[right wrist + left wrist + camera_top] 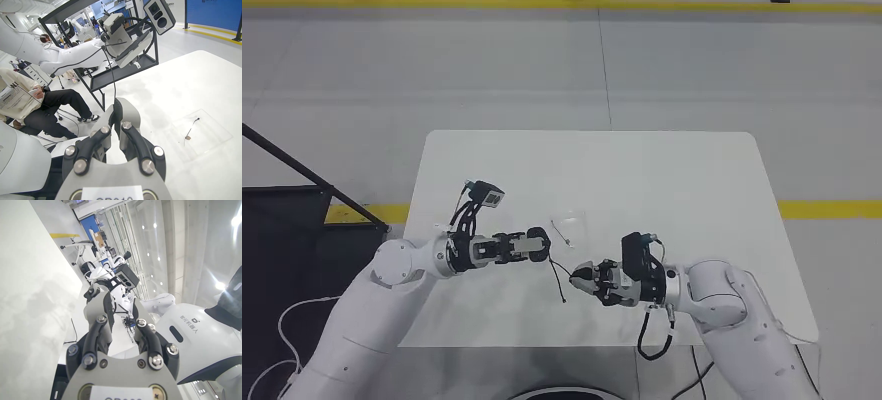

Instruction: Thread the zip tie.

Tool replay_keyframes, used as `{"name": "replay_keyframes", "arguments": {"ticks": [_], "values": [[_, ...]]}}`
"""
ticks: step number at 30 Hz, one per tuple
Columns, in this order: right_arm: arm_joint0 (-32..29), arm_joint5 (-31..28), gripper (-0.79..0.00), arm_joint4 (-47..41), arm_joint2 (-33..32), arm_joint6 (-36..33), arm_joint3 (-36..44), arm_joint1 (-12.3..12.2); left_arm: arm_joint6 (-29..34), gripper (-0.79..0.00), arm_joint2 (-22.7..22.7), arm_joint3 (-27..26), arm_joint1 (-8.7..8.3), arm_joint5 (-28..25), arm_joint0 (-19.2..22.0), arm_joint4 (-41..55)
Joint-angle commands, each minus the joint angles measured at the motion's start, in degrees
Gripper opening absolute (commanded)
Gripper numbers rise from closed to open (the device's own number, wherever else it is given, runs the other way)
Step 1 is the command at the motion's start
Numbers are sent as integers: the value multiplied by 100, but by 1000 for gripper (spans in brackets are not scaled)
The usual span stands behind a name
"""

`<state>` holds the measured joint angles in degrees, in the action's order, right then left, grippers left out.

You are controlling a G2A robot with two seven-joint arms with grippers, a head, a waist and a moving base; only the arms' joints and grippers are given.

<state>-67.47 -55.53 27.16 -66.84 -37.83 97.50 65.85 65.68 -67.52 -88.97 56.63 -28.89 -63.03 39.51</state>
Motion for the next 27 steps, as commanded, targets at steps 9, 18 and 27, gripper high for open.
{"name": "replay_keyframes", "arguments": {"ticks": [9, 18, 27], "values": [[43, 54, -785, -19, 79, 12, 13, -73, 66, -536, 60, 11, 43, 62, 50, -64], [93, 82, -785, -38, 139, 59, -10, -130, 135, -785, 72, 30, 73, 67, 79, -110], [113, 93, -785, -38, 192, 162, -9, -179, 60, -785, 7, 80, 93, 20, 78, -177]]}}
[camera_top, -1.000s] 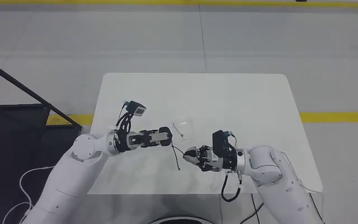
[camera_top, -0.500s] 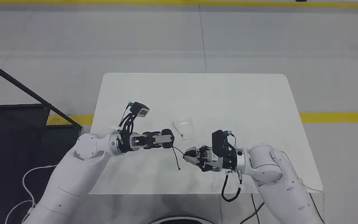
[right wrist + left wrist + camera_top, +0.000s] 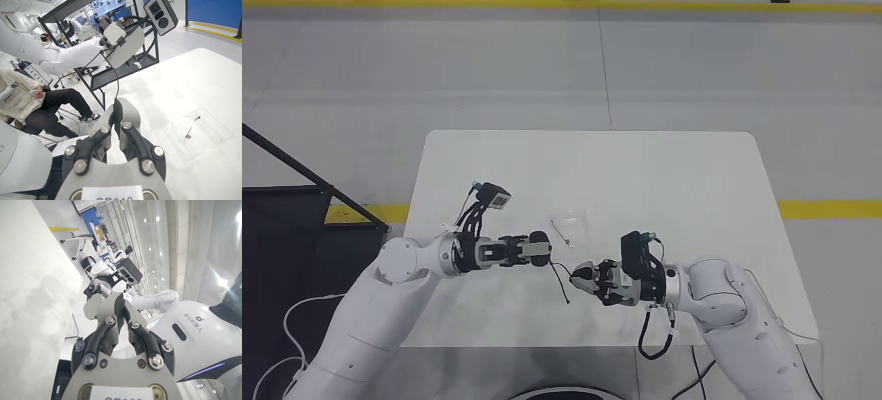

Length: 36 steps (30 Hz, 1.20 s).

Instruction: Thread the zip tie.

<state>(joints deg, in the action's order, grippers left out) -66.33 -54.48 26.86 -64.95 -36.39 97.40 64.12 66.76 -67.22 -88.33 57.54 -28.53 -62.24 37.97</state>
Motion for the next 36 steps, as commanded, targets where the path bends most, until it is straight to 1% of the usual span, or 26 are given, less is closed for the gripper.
{"name": "replay_keyframes", "arguments": {"ticks": [1, 7, 16, 26, 36], "values": [[-4, -33, -785, -21, 1, 48, 3, -12, -89, -785, -41, 30, 2, -29, -4, -58], [-18, -352, -785, -231, -27, 224, -56, -60, -213, -785, -124, 60, 6, -43, -31, -154], [25, -352, -785, -717, 112, 268, 106, -209, -303, -785, -231, 134, 15, -58, -63, -171], [91, -352, -785, -1223, 252, 491, 309, -440, -434, -785, -211, 233, 47, -51, -53, -297], [87, -352, -785, -1278, 345, 886, 502, -673, -411, -785, -230, 337, 68, -67, -63, -285]]}}
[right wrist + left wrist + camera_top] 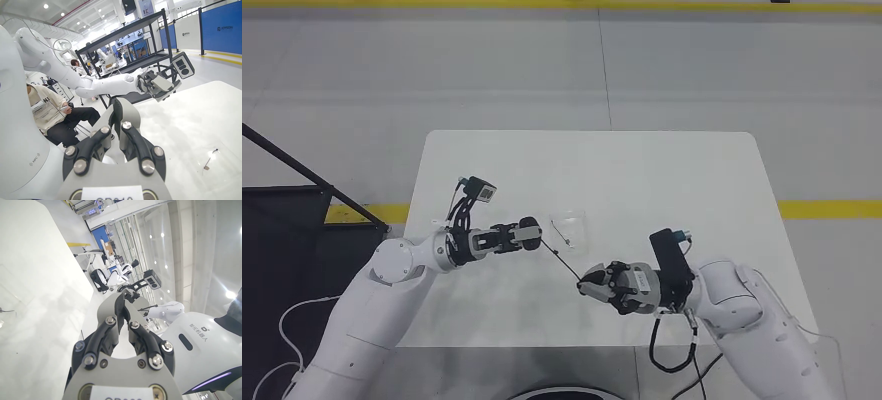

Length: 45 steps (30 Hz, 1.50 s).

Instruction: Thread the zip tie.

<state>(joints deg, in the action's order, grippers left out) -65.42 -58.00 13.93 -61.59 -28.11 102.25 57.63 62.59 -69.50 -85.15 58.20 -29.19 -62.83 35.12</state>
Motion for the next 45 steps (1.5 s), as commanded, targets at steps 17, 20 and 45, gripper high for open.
{"name": "replay_keyframes", "arguments": {"ticks": [17, 20, 45], "values": [[138, 0, -785, 645, 447, 1322, 205, -420, 57, -785, 26, 159, 44, 32, 11, -18], [185, 0, -785, 833, 569, 1648, 230, -505, 60, -785, 28, 182, 51, 32, 18, -23], [1195, 0, -785, 2701, 2176, 4317, -471, -1266, 88, -785, -13, 220, 97, 14, 27, -25]]}}
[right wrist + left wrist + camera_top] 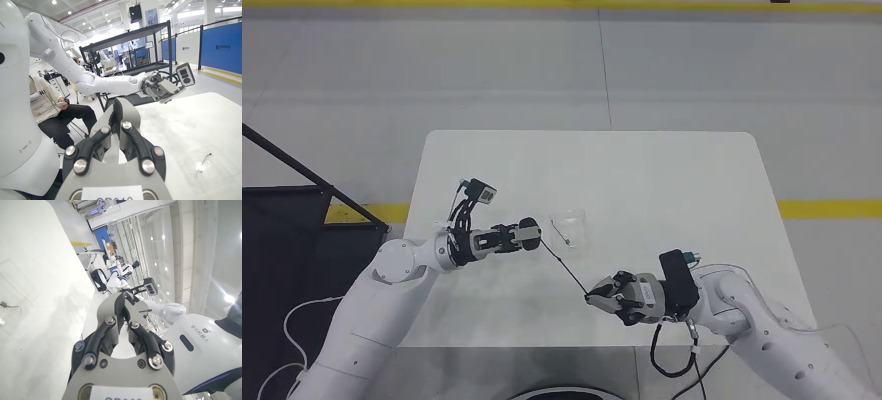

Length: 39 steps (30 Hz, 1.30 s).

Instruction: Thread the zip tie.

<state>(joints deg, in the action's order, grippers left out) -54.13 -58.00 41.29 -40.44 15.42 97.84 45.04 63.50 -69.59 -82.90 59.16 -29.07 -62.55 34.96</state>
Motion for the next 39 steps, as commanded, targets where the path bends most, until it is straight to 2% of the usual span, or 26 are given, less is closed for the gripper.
{"name": "replay_keyframes", "arguments": {"ticks": [1, 4, 5, 6, 7, 8, 13, 19, 25, 31, 33, 35, 39], "values": [[119, 0, -785, -71, 117, -61, -48, -11, -6, -785, -8, -12, 3, -2, -5, 1], [267, 0, -785, -162, 275, -151, -90, -21, -5, -785, -15, -15, 7, 1, -8, 1], [312, 0, -785, -191, 324, -192, -117, -23, 0, -699, -13, -15, 9, 6, -8, -3], [360, 0, -785, -218, 363, -241, -145, -23, 3, -533, -10, -10, 11, 25, -6, -7], [401, 0, -785, -247, 396, -288, -174, -22, 8, -222, -5, -6, 13, 44, -2, -13], [435, 0, -785, -269, 426, -346, -198, -17, 16, 0, 1, -4, 15, 64, 4, -12], [540, 93, -785, -337, 405, -600, -301, 41, 227, 0, 42, -11, 20, 167, 51, 12], [425, 1354, -785, -82, 300, -1194, 164, 120, 255, 0, -81, -17, 4, 171, 25, 26], [278, 3522, -785, 642, 109, -2722, 1275, 134, 36, 0, -588, -38, -57, -49, -305, 385], [43, 5314, -785, 1925, -26, -4854, 2304, 103, 95, 0, -1115, -48, -136, -124, -662, 629], [43, 5677, -785, 2337, 43, -5469, 2467, 141, 114, 0, -1261, -50, -156, -138, -768, 711], [67, 5797, -785, 2498, 148, -5801, 2544, 203, 147, 0, -1383, -49, -171, -129, -861, 795], [90, 5921, -785, 2506, 154, -5807, 2534, 247, 153, 0, -1420, -47, -175, -124, -889, 826]]}}
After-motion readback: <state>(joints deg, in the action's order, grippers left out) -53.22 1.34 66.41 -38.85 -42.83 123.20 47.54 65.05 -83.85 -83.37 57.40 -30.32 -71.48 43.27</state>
